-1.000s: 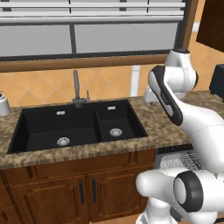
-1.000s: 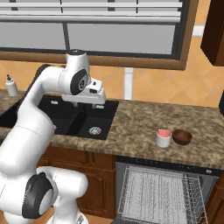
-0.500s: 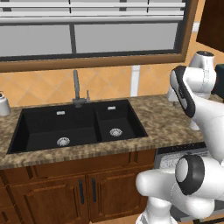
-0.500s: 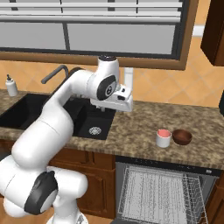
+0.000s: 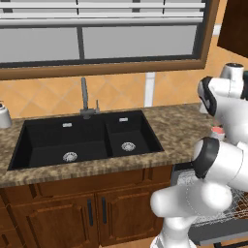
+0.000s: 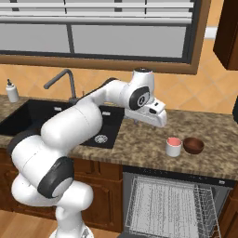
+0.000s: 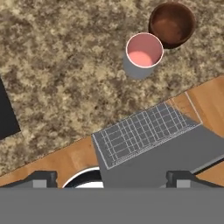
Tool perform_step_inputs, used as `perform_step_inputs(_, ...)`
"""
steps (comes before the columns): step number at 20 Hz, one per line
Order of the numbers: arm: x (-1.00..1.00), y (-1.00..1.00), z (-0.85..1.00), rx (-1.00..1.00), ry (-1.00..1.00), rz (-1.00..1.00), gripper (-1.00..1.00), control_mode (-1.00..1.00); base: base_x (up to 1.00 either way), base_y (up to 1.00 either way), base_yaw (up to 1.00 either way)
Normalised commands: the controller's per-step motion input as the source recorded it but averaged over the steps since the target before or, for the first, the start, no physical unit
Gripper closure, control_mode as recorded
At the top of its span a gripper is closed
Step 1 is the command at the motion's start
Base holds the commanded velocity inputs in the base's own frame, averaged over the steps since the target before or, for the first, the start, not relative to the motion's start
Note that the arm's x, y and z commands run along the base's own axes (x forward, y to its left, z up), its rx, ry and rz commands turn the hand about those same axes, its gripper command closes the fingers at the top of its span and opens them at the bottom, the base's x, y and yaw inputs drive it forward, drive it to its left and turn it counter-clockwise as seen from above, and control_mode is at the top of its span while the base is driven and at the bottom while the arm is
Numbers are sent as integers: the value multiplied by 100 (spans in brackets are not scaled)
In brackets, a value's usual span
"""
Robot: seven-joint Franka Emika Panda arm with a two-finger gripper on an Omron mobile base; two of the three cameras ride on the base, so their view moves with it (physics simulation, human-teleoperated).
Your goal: Pick up the cup and bowl from the counter, place them in the dishwasher, and close the dishwasher door.
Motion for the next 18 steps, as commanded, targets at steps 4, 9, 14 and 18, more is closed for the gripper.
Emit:
perform_step_inputs(4, 26, -58, -41, 4, 0, -20, -100, -100, 0, 0, 0)
perform_step_inputs(9, 30, -48, -48, 9, 0, -16, -100, -100, 0, 0, 0)
perform_step_inputs(14, 33, -48, -41, 3, 0, -15, -100, -100, 0, 0, 0)
perform_step_inputs(18, 28, -43, -32, 2, 0, -15, -100, -100, 0, 0, 0)
